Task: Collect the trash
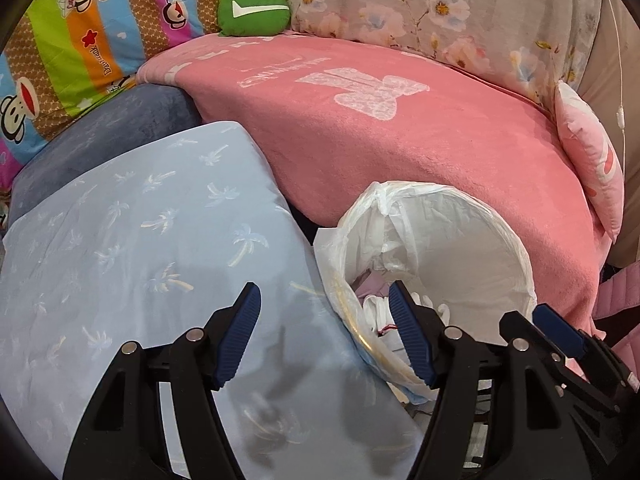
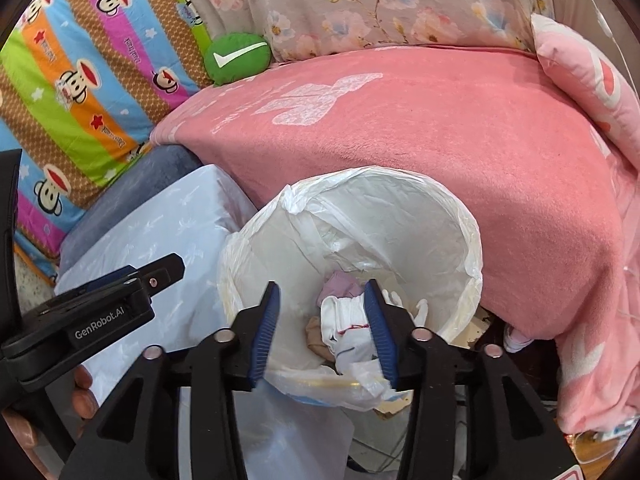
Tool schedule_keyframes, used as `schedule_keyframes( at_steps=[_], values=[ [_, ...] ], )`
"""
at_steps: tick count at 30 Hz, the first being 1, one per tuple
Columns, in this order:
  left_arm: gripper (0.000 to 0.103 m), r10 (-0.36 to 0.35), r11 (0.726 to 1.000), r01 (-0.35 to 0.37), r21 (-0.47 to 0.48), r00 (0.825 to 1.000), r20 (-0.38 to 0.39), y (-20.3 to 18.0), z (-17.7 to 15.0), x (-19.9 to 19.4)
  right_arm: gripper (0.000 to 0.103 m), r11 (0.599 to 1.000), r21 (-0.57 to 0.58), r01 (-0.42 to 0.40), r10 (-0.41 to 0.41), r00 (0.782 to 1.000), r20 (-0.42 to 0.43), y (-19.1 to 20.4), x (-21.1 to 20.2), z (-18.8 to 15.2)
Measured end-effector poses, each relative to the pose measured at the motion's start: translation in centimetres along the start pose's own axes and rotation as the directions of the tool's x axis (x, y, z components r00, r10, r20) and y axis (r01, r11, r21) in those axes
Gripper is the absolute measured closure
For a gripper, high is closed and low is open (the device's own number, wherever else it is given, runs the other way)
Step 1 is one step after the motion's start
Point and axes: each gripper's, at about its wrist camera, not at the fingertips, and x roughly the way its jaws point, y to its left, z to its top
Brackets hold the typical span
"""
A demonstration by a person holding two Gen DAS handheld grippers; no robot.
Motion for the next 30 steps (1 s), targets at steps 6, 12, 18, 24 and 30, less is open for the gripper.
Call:
schedule_keyframes(
  at_steps=[6,12,18,24,30],
  values=[
    [0.025,0.058,0.998,-0.058,0.009,0.998,0.023,0.6,-1.1,-1.0,0.042,0.999,-0.038,0.037,-0.036,0.999,0.015,0.7,-1.4,-1.0],
    [0.017,0.095,0.995,-0.096,0.018,0.995,0.038,0.8,-2.2,-1.6,0.037,0.994,-0.073,0.076,-0.076,0.997,0.010,1.1,-1.9,-2.1],
    [0.016,0.111,0.993,-0.113,0.026,0.993,0.040,1.0,-3.0,-2.0,0.037,0.995,-0.066,0.081,-0.082,0.997,-0.010,0.7,-2.1,-3.0],
    [0.015,0.118,0.992,-0.119,0.029,0.993,0.027,0.9,-3.7,-1.9,0.028,0.994,-0.062,0.094,-0.095,0.996,-0.001,0.5,-2.6,-3.4],
    [0.013,0.130,0.991,-0.131,0.025,0.991,0.019,0.9,-4.3,-2.1,0.018,0.992,-0.075,0.103,-0.104,0.994,-0.010,0.6,-2.7,-3.7]
  ],
)
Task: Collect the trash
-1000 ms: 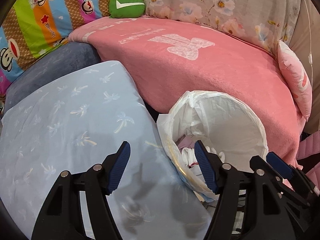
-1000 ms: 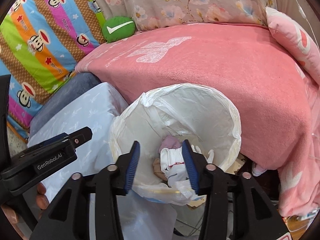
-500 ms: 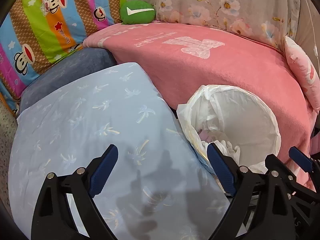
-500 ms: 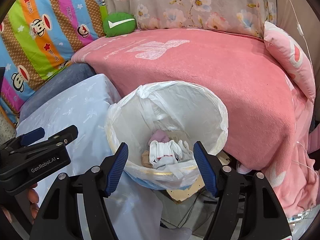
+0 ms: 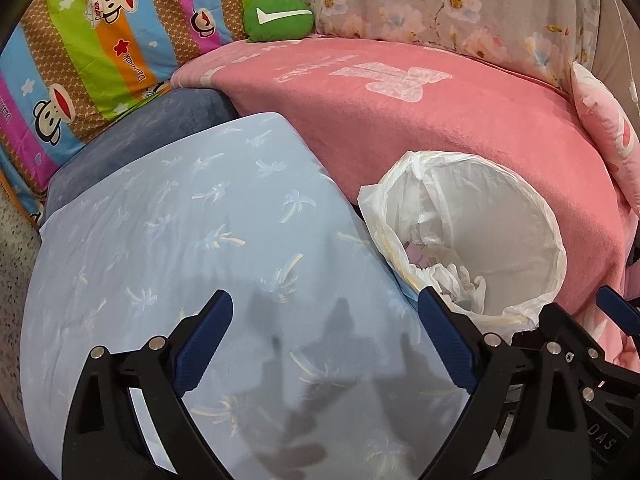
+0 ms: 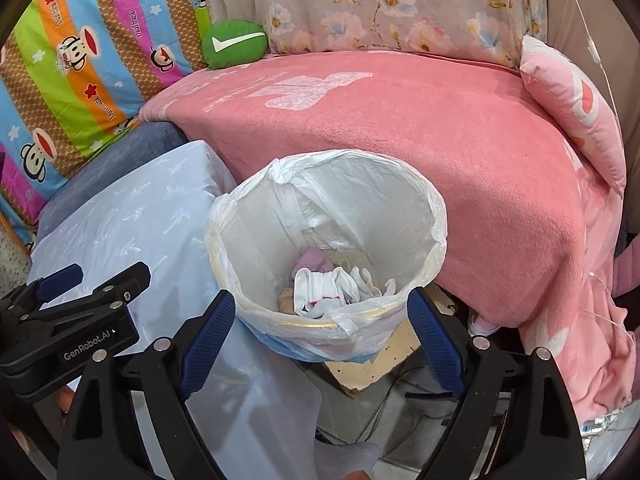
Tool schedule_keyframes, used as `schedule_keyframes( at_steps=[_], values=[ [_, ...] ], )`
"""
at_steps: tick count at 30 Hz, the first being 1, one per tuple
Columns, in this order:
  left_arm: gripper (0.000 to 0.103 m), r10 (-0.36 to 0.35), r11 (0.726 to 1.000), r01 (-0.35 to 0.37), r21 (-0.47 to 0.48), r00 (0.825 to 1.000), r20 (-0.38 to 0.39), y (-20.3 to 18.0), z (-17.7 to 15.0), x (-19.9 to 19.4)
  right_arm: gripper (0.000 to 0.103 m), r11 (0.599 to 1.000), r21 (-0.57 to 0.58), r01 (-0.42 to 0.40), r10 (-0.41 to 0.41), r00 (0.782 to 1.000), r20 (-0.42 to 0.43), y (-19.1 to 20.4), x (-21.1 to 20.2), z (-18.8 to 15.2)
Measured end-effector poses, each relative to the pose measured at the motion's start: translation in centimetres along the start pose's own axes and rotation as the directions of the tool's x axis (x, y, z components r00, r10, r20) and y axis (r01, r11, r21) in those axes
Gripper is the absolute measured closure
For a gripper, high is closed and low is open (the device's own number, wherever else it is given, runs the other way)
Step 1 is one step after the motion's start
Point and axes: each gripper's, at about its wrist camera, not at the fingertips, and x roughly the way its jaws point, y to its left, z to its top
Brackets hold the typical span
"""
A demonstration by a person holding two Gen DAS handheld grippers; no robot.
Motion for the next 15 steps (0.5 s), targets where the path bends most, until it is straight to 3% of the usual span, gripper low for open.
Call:
schedule_keyframes(
  at_steps=[10,12,15],
  values=[
    [0.012,0.005,1.000,-0.005,-0.001,1.000,-0.022,-0.2,-0.7,-0.1,0.015,0.999,-0.006,0.033,-0.033,0.999,-0.001,-0.3,-0.4,-0.8],
    [0.012,0.010,1.000,-0.010,-0.002,1.000,-0.021,-0.2,-0.8,-0.2,0.005,0.999,-0.004,0.033,-0.033,0.999,-0.002,-0.3,-0.5,-1.0],
    [0.012,0.014,1.000,-0.014,-0.001,1.000,-0.024,-0.2,-0.9,-0.2,0.005,0.999,-0.010,0.040,-0.040,0.999,0.001,-0.3,-0.7,-1.1]
  ],
)
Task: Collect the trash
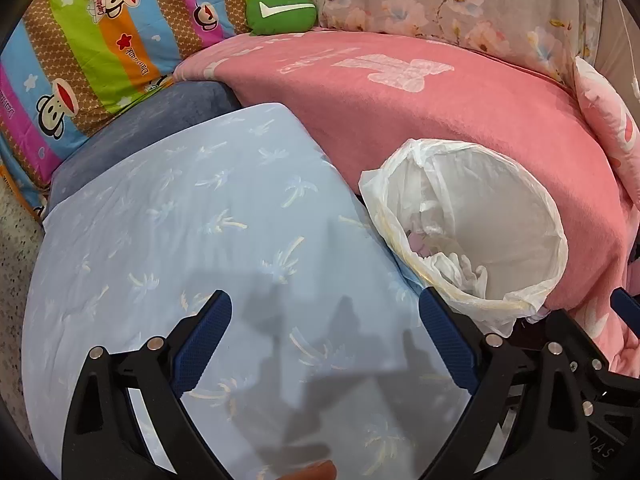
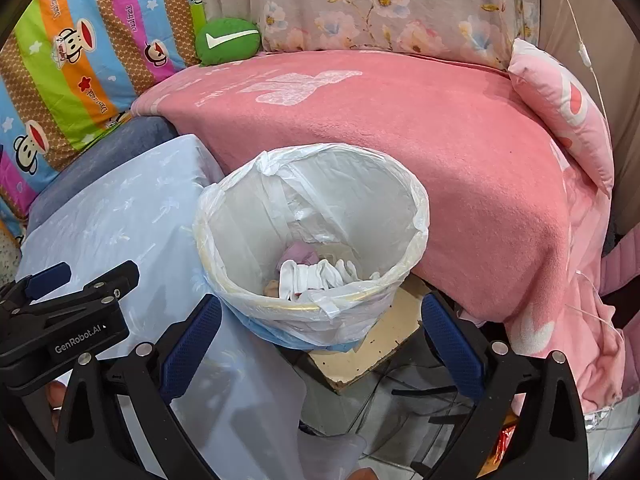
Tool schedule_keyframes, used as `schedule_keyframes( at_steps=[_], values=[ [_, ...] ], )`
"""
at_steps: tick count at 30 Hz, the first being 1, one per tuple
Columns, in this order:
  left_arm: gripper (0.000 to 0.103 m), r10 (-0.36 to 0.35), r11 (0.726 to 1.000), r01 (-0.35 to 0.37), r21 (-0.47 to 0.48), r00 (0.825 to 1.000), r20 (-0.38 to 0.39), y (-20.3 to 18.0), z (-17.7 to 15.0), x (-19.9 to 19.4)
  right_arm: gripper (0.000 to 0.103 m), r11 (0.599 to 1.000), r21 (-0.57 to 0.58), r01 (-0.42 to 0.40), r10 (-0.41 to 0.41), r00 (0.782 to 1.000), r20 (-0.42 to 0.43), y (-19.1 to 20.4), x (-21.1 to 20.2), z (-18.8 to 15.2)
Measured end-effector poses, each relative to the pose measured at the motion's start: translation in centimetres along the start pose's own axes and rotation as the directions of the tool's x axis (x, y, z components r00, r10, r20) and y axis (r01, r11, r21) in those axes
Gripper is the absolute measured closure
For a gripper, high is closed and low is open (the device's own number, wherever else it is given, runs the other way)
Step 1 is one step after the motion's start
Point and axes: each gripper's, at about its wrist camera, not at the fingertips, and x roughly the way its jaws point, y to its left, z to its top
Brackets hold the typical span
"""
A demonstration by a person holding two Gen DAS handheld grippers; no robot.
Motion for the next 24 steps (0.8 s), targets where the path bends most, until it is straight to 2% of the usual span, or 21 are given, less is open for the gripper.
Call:
schedule_keyframes(
  at_steps=[6,10,24],
  values=[
    [0.012,0.007,1.000,-0.007,0.003,1.000,-0.003,-0.1,-0.1,-0.2,0.005,1.000,-0.003,0.007,-0.007,1.000,0.010,-0.1,-0.4,0.0],
    [0.011,-0.012,1.000,0.012,-0.009,1.000,-0.012,0.1,-0.3,-0.5,0.005,1.000,-0.004,0.007,-0.007,1.000,0.011,-0.1,-0.7,0.0],
    [0.011,0.018,1.000,-0.018,-0.016,1.000,-0.003,-0.1,-0.7,-1.1,0.005,1.000,-0.020,0.013,-0.013,1.000,0.014,0.4,-1.1,-0.5]
  ],
)
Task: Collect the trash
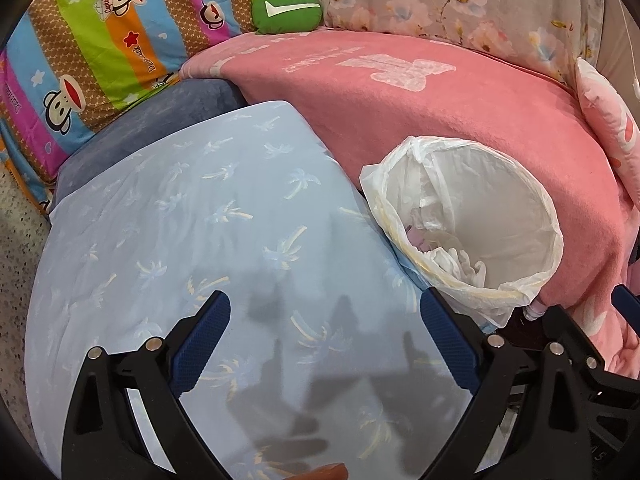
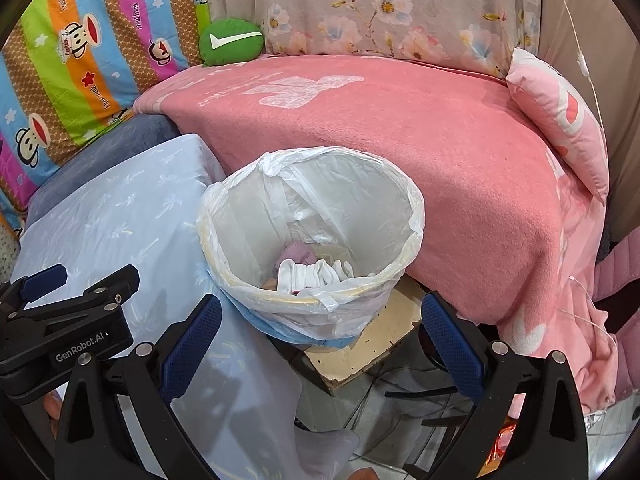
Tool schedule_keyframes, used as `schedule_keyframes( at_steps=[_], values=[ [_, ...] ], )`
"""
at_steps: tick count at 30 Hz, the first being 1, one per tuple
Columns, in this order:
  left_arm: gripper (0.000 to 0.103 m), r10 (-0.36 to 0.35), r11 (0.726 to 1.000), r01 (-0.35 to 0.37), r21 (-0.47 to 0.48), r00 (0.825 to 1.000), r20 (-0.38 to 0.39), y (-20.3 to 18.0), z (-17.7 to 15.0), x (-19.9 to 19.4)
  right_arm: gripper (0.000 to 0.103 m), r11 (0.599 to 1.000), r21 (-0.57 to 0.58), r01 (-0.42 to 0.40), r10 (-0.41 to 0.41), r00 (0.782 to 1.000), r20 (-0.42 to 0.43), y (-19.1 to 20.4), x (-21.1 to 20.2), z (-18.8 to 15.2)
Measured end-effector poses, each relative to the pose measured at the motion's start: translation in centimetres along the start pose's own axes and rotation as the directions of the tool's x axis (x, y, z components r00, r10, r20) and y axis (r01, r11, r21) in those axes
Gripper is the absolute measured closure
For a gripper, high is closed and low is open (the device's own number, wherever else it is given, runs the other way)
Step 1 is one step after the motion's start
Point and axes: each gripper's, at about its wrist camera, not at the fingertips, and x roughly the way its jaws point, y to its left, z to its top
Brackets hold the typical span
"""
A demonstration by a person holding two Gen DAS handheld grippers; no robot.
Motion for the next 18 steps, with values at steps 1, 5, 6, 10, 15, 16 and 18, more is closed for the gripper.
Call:
schedule_keyframes(
  at_steps=[1,5,6,10,15,16,18],
  values=[
    [0.011,0.003,1.000,-0.003,-0.003,1.000,0.000,0.02,-0.01,-0.02,0.005,1.000,0.000,-0.002,0.002,1.000,0.000,-0.02,0.01,0.01],
    [0.011,0.012,1.000,-0.012,-0.008,1.000,0.002,0.07,-0.07,0.00,0.005,1.000,-0.002,-0.001,0.001,1.000,-0.001,0.01,-0.09,-0.07],
    [0.011,0.014,1.000,-0.014,-0.008,1.000,0.002,0.05,-0.10,-0.01,0.005,1.000,-0.003,-0.002,0.002,1.000,-0.001,0.04,-0.13,-0.07],
    [0.011,0.016,1.000,-0.016,-0.007,1.000,0.003,-0.01,-0.11,-0.05,0.005,1.000,-0.008,-0.005,0.005,1.000,0.001,0.14,-0.21,0.02],
    [0.011,0.029,1.000,-0.029,-0.006,1.000,0.010,-0.01,-0.19,-0.15,0.005,1.000,-0.009,-0.008,0.008,1.000,0.001,0.23,-0.24,0.00],
    [0.011,0.029,1.000,-0.029,-0.008,1.000,0.009,0.04,-0.19,-0.15,0.005,1.000,-0.010,-0.007,0.007,1.000,0.000,0.24,-0.24,0.00],
    [0.011,0.029,1.000,-0.029,-0.011,1.000,0.007,0.11,-0.19,-0.14,0.005,1.000,-0.011,-0.007,0.007,1.000,-0.001,0.34,-0.22,0.02]
  ],
)
